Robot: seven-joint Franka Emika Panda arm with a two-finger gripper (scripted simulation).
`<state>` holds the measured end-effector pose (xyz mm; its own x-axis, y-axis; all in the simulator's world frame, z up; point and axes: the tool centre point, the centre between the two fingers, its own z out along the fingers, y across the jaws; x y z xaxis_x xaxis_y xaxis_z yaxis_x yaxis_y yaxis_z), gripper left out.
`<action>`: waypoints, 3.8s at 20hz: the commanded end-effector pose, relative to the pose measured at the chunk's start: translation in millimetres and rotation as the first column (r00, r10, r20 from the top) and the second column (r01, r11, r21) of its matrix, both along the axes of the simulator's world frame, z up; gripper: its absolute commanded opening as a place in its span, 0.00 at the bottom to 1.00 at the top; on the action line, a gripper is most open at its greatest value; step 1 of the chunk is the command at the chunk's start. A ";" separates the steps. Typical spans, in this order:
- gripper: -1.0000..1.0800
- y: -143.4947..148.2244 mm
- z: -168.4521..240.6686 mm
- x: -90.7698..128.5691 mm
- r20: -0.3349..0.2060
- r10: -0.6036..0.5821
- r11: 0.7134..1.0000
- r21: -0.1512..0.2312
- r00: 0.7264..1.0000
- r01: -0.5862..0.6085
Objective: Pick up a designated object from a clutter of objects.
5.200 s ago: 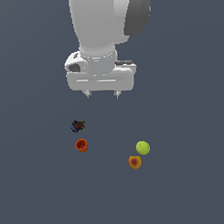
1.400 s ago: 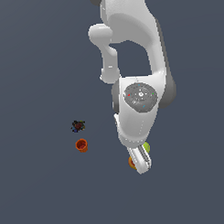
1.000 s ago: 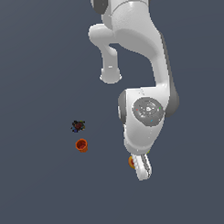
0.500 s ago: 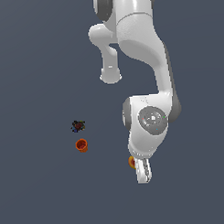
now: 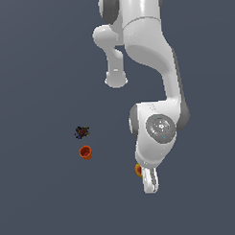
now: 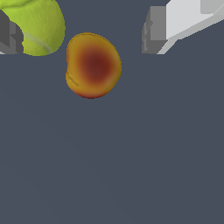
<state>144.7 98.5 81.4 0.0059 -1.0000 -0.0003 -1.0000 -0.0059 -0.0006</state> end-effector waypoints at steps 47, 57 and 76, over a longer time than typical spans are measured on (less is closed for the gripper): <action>0.00 -53.0 21.2 -50.7 -0.001 -0.004 1.000 0.001 1.000 0.004; 0.00 -106.2 90.6 -100.6 -0.001 -0.004 1.000 0.003 1.000 0.004; 0.00 -220.2 240.8 -202.8 -0.001 -0.005 1.000 0.004 1.000 0.005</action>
<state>-49.9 -112.9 310.0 0.0004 -1.0000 -0.0043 -1.0000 -0.0004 0.0009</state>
